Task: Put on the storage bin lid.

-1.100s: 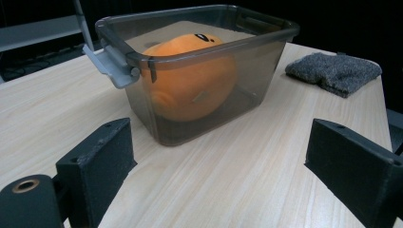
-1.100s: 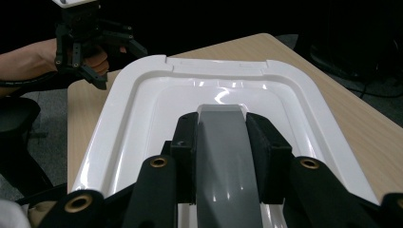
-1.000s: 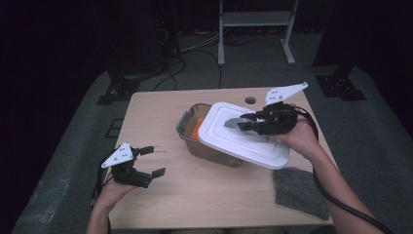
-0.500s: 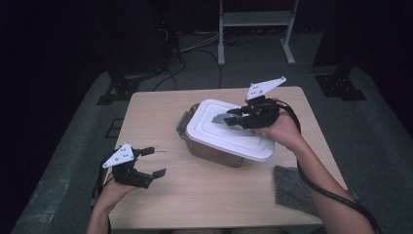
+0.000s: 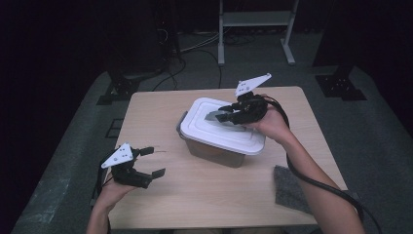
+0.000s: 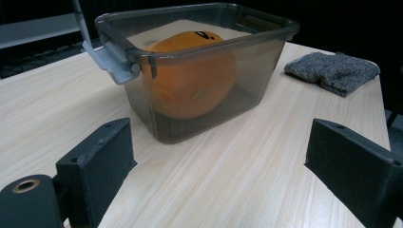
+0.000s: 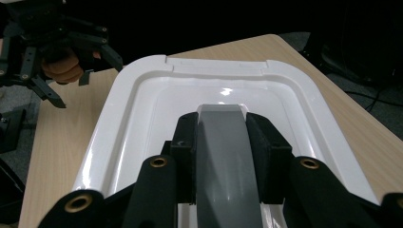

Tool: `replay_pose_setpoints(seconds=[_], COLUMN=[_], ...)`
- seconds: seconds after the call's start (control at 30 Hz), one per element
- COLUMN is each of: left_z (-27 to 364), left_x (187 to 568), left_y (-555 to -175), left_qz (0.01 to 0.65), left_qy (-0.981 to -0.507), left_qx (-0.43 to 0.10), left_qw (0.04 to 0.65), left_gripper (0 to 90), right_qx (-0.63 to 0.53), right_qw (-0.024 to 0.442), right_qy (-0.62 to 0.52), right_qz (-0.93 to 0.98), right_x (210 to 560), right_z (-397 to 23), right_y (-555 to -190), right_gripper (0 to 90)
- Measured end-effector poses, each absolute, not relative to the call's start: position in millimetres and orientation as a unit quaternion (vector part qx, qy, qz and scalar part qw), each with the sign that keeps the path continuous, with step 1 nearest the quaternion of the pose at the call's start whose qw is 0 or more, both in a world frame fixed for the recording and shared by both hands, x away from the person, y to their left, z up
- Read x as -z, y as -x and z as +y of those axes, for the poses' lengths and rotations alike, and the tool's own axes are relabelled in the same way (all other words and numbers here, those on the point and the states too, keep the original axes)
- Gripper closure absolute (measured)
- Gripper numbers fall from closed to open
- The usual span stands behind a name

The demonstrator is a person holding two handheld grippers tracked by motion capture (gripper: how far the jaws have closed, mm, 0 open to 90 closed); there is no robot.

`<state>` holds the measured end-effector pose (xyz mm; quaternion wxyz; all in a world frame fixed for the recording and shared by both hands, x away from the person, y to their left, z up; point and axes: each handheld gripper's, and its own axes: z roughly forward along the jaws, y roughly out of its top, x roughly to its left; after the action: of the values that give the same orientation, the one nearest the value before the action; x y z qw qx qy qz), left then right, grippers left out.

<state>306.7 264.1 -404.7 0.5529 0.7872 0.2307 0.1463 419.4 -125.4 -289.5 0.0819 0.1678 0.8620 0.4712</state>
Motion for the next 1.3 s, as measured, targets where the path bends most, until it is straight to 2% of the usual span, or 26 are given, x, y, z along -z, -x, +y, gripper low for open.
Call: replay_pose_setpoints(seconds=[1.3], left_z=[268.0], left_x=[402.1], left_y=[-304.3], left_qz=[0.232], left_qy=[-0.783], left_qx=[-0.149], left_qw=[0.557], left_gripper=[8.3], right_qx=[-0.463], right_qw=[0.067], right_qy=[-0.173], right_qz=[0.867], right_x=[316.2], right_z=[-106.7], right_y=[-447.9], right_gripper=[65.2])
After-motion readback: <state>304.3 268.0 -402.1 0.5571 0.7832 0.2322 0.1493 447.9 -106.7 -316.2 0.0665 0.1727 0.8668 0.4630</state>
